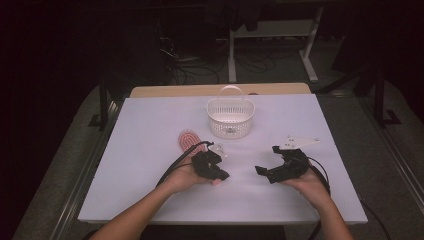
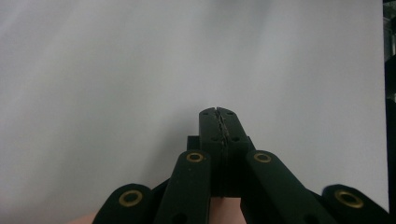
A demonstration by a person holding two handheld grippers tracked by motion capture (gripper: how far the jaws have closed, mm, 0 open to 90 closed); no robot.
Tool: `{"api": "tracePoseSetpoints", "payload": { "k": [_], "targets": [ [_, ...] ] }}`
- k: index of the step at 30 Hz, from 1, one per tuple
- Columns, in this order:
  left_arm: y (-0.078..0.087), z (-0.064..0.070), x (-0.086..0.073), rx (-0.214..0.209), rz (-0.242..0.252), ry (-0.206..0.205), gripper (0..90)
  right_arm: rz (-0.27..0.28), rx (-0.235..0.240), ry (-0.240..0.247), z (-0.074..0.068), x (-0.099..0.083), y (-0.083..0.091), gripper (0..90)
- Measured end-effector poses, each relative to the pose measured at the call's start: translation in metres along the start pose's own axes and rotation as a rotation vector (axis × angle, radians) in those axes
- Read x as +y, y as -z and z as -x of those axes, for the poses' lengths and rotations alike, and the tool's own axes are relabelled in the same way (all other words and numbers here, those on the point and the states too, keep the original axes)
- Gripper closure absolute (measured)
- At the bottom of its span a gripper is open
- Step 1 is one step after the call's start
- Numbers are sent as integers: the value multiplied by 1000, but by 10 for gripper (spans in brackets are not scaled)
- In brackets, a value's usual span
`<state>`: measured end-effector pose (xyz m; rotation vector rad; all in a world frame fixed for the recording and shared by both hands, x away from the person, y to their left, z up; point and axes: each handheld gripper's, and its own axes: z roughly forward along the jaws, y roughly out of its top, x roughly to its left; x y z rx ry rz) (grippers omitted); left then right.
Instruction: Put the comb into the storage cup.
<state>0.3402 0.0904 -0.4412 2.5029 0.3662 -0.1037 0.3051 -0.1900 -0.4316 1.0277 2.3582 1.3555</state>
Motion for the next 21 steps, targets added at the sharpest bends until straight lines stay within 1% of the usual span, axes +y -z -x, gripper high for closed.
{"api": "tracePoseSetpoints", "payload": {
  "k": [8,11,14,21],
  "targets": [
    [8,4,-12,5,-3,8,900,-2,0,-1,0,0,0,0],
    [15,5,-20,16,-11,22,900,-2,-1,-3,0,0,-1,0],
    [20,6,-26,17,-17,30,900,-3,0,-2,0,0,-1,0],
    [28,11,-38,26,-38,30,900,-4,-1,-3,0,0,-1,0]
  ]
}}
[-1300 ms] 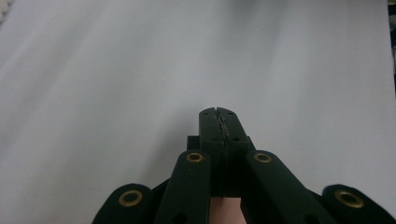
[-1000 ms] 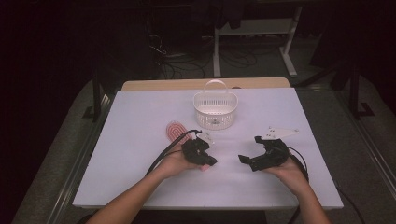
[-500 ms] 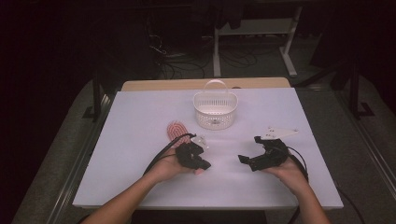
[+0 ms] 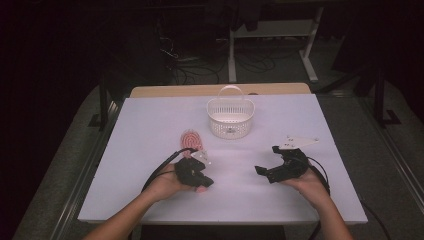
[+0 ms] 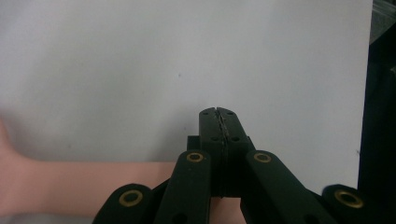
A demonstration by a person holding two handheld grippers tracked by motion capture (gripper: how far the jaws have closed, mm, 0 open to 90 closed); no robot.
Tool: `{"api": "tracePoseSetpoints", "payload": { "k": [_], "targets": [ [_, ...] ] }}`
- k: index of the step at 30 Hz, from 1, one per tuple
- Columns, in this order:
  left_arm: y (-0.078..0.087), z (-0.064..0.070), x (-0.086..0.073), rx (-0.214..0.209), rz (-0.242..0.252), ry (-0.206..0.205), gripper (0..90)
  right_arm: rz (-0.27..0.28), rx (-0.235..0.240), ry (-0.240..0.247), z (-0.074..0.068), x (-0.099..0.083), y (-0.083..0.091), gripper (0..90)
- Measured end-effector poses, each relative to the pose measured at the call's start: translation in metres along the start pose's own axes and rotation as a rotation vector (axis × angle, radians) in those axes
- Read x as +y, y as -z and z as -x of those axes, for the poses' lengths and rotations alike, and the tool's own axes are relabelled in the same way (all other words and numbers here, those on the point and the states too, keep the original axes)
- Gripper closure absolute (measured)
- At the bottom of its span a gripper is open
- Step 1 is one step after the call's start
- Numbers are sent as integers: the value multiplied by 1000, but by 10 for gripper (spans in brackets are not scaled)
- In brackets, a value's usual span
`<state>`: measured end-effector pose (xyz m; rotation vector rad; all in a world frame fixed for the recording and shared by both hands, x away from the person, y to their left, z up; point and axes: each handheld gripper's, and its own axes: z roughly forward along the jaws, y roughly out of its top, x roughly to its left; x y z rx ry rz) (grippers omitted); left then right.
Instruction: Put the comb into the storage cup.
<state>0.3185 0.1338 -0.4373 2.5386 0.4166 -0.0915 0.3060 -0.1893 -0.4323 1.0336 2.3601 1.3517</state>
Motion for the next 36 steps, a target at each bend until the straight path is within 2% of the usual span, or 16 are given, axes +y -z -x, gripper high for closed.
{"api": "tracePoseSetpoints", "payload": {
  "k": [12,19,24,31,36],
  "targets": [
    [12,2,-18,22,-19,12,900,3,-2,-2,0,0,0,0],
    [20,1,-31,40,-27,36,900,4,-2,-3,0,0,0,0],
    [26,0,-39,59,-48,40,900,3,-3,-4,0,0,0,0],
    [36,-5,-53,100,-61,69,900,3,-4,-5,1,0,0,0],
    [45,-11,-65,128,-53,106,900,3,-3,-3,1,0,0,0]
  ]
}}
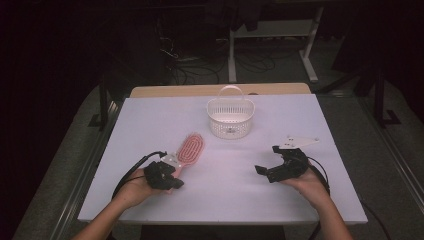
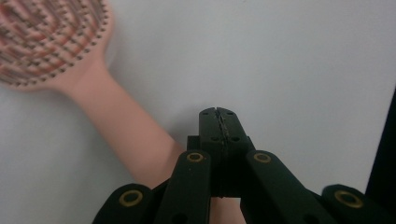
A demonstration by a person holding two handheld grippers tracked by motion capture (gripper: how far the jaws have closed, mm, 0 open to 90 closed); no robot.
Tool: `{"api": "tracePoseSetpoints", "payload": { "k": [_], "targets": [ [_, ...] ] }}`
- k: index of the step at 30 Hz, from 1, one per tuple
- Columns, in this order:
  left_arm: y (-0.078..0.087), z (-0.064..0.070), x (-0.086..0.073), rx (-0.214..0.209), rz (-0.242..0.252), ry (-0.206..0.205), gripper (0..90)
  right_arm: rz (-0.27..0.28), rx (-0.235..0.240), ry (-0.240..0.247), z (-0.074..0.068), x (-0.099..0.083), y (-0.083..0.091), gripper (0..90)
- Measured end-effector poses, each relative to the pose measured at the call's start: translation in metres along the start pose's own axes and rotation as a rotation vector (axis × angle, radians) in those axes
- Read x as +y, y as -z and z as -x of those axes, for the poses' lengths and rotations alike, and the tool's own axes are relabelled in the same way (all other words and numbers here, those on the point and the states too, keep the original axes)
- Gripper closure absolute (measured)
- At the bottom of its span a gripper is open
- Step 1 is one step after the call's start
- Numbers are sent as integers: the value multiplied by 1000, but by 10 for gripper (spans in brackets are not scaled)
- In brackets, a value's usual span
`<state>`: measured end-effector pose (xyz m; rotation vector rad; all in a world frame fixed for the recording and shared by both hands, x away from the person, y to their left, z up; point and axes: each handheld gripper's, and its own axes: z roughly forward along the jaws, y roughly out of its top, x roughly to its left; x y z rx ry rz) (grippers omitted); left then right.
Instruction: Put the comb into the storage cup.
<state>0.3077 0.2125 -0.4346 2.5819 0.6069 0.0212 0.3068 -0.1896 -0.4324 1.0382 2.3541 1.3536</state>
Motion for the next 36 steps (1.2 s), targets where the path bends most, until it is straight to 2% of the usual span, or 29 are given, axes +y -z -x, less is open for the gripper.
{"api": "tracePoseSetpoints", "payload": {
  "k": [15,18,24,28,33,36],
  "targets": [
    [19,-28,-28,100,5,92,900,-1,-2,-1,0,0,-1,0],
    [20,-31,-31,100,15,110,900,-1,-2,-2,0,0,-1,0],
    [21,-33,-32,96,29,116,900,-2,-2,-1,0,0,-1,0],
    [27,-34,-31,69,75,127,900,-1,-2,0,0,0,0,0],
    [39,-36,-25,46,165,137,900,-1,-2,1,-1,0,-1,0],
    [46,-36,-20,29,222,140,869,-1,-1,1,-1,0,-1,0]
  ]
}}
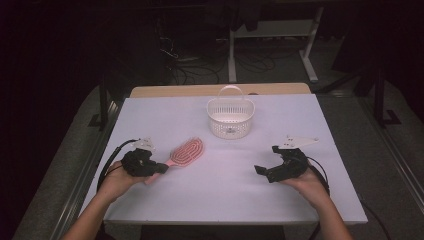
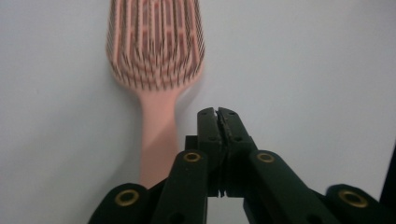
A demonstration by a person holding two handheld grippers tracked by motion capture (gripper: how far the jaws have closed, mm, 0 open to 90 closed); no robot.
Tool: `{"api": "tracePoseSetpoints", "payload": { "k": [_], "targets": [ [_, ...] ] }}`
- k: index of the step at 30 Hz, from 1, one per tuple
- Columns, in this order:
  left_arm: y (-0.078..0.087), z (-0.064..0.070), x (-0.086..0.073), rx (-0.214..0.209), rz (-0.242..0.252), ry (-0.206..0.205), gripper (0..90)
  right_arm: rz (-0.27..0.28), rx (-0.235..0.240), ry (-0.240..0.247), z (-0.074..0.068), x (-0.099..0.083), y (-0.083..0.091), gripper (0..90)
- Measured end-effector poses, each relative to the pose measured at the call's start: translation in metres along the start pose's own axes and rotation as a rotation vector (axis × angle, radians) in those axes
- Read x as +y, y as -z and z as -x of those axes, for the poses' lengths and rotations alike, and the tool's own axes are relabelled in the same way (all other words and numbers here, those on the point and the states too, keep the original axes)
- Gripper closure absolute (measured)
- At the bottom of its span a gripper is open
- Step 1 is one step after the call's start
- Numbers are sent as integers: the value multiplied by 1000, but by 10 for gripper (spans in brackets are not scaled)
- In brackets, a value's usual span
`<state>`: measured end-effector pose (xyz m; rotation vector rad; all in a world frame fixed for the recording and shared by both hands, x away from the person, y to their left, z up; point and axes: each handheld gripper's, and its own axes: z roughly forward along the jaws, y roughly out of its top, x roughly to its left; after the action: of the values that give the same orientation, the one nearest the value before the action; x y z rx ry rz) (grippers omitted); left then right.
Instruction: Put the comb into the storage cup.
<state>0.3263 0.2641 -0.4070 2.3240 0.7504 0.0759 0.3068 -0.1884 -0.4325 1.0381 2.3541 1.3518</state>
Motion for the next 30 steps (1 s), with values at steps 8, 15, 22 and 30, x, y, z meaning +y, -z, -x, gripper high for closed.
{"api": "tracePoseSetpoints", "payload": {
  "k": [8,15,22,30],
  "targets": [
    [4,1,17,-27,105,-16,745,2,0,-1,1,0,1,0],
    [6,1,27,-29,202,-36,605,3,2,-1,1,0,1,0],
    [6,5,24,-23,271,-79,423,1,7,3,0,0,1,0],
    [1,2,15,-24,314,-80,204,15,24,8,-1,1,2,0]
  ]
}}
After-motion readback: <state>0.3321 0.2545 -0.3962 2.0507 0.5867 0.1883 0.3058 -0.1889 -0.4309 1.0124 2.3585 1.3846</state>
